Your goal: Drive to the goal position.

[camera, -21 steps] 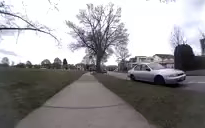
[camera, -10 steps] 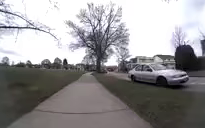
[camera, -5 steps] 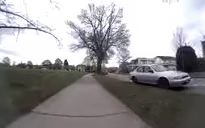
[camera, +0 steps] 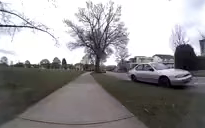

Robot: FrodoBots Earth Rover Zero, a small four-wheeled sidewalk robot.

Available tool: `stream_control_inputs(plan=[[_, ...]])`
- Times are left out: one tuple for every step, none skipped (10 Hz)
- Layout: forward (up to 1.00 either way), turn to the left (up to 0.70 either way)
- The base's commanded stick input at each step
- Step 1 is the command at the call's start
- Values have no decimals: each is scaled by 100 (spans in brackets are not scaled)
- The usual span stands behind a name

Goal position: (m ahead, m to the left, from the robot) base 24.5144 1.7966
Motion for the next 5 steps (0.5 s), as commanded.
stream_control_inputs(plan=[[85,0],[85,0],[85,0],[85,0],[85,0]])
